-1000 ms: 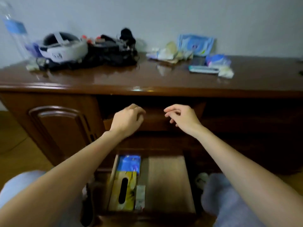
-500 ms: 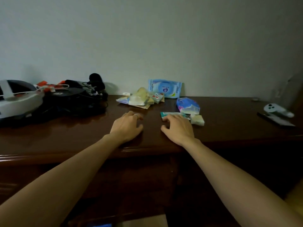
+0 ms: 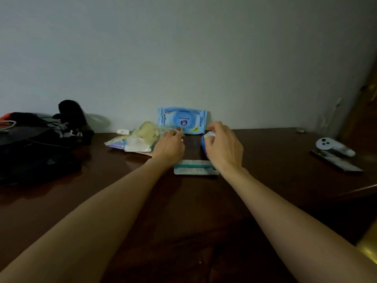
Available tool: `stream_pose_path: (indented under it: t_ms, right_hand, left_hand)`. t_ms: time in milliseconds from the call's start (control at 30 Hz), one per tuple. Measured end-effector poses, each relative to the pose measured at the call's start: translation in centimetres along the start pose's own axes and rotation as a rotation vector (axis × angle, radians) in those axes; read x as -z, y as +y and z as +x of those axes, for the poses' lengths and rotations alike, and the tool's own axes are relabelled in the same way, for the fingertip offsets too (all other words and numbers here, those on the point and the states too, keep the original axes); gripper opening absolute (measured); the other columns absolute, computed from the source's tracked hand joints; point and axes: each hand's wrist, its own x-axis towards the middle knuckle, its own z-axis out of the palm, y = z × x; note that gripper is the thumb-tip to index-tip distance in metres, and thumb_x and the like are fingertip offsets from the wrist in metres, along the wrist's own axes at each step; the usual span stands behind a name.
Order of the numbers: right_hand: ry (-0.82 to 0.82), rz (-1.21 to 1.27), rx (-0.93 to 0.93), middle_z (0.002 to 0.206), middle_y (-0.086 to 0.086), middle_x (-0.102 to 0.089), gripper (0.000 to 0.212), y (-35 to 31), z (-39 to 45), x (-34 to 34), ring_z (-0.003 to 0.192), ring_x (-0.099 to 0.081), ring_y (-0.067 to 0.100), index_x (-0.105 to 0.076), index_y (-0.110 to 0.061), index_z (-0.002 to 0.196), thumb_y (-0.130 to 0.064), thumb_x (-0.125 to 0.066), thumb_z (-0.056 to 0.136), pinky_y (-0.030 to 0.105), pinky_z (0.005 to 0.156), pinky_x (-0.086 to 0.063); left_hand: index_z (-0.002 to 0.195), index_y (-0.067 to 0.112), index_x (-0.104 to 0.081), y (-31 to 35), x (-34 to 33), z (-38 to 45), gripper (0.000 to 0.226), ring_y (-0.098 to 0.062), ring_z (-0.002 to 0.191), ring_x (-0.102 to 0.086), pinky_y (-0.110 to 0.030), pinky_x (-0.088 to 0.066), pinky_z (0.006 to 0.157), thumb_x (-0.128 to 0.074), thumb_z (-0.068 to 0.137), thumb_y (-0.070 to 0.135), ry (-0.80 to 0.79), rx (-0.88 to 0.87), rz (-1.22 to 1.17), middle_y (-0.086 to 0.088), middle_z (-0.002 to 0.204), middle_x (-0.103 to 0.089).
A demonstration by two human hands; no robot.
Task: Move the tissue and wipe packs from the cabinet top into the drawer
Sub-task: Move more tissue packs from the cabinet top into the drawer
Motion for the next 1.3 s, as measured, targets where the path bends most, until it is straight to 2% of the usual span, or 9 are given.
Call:
stream_pose_path:
  t_ms: [133,300,433,567,667,833,1033,1167,1300]
  right_hand:
    - [-0.283,-0.010,-0.005,0.131,0.003,-0.060,0.034,0.3,3.8,-4.4,0.117,-0.055,0.024,-0.051,-0.028,0.135,-0.028,-0.048,0.100,0.035,0.077,-0.044]
    - [-0.709,-0.317,0.043,0.138,0.014,-0.054,0.037,3.6,4.8,-9.1,0.126,-0.048,0.035,-0.051,-0.021,0.133,-0.031,-0.046,0.097,0.045,0.097,-0.044]
    - [-0.704,-0.470,0.072,0.132,0.014,-0.058,0.037,3.5,6.1,-10.4,0.123,-0.052,0.035,-0.053,-0.019,0.127,-0.031,-0.051,0.092,0.043,0.093,-0.046]
    - [-0.554,-0.285,-0.033,0.122,0.013,-0.063,0.035,2.7,6.9,-10.6,0.110,-0.060,0.033,-0.054,-0.018,0.123,-0.026,-0.060,0.089,0.036,0.072,-0.043]
    - [-0.466,-0.092,-0.051,0.119,0.013,-0.062,0.034,0.3,7.8,-11.0,0.105,-0.060,0.035,-0.050,-0.018,0.122,-0.020,-0.056,0.089,0.035,0.069,-0.040]
    - [-0.571,0.115,0.037,0.117,0.004,-0.060,0.028,-4.8,8.3,-12.5,0.093,-0.057,0.027,-0.046,-0.030,0.117,-0.023,-0.053,0.091,0.036,0.068,-0.042]
    - [-0.811,0.232,0.207,0.159,-0.004,-0.031,0.060,-7.2,6.4,-14.7,0.141,-0.034,0.024,-0.034,-0.054,0.145,-0.037,-0.041,0.088,0.046,0.108,-0.037]
    - [-0.839,0.172,0.181,0.144,-0.005,-0.052,0.047,-6.4,5.7,-15.3,0.122,-0.053,0.023,-0.040,-0.060,0.127,-0.055,-0.040,0.080,0.040,0.087,-0.044]
    - [-0.870,0.166,0.169,0.133,-0.008,-0.056,0.067,-5.7,5.0,-14.3,0.103,-0.055,0.017,-0.037,-0.058,0.119,-0.078,-0.063,0.060,0.038,0.082,-0.049]
  left_hand:
    - [0.141,0.017,-0.050,-1.5,-2.0,4.8,0.044,-0.035,0.124,-0.047,-0.047,-0.043,0.102,-0.046,0.098,0.024,-0.024,0.028,0.004,-0.015,0.136,-0.049]
    - [0.150,0.020,-0.026,-2.9,-5.2,8.9,0.054,-0.045,0.127,-0.044,-0.052,-0.035,0.105,-0.042,0.099,0.027,-0.213,0.101,0.345,-0.029,0.141,-0.041]
    - [0.145,0.012,-0.027,-2.2,-5.8,8.9,0.058,-0.041,0.122,-0.050,-0.050,-0.039,0.099,-0.053,0.095,0.027,-0.163,0.109,0.499,-0.023,0.135,-0.050]
    - [0.146,0.016,-0.025,-0.5,-1.8,9.1,0.064,-0.040,0.110,-0.056,-0.048,-0.043,0.089,-0.052,0.091,0.035,0.106,0.062,0.190,-0.019,0.126,-0.051]
    - [0.142,0.025,-0.033,-3.8,3.7,9.2,0.052,-0.040,0.091,-0.059,-0.044,-0.041,0.076,-0.037,0.093,0.040,0.302,0.043,0.180,-0.017,0.113,-0.053]
    - [0.131,0.012,-0.042,-15.0,6.7,7.5,0.051,-0.043,0.106,-0.057,-0.044,-0.041,0.083,-0.039,0.092,0.046,0.132,0.501,0.114,-0.021,0.124,-0.051]
    - [0.131,0.017,-0.042,-20.1,3.8,6.8,0.065,-0.036,0.110,-0.060,-0.043,-0.050,0.088,-0.056,0.087,0.063,-0.139,0.434,0.101,-0.012,0.123,-0.062]
    - [0.130,0.019,-0.049,-20.2,3.2,7.1,0.053,-0.033,0.113,-0.059,-0.040,-0.048,0.092,-0.060,0.089,0.051,-0.144,0.425,0.103,-0.009,0.124,-0.063]
    - [0.131,0.021,-0.052,-19.6,3.6,6.4,0.038,-0.035,0.110,-0.060,-0.037,-0.045,0.083,-0.046,0.094,0.017,-0.081,0.427,0.148,-0.012,0.125,-0.063]
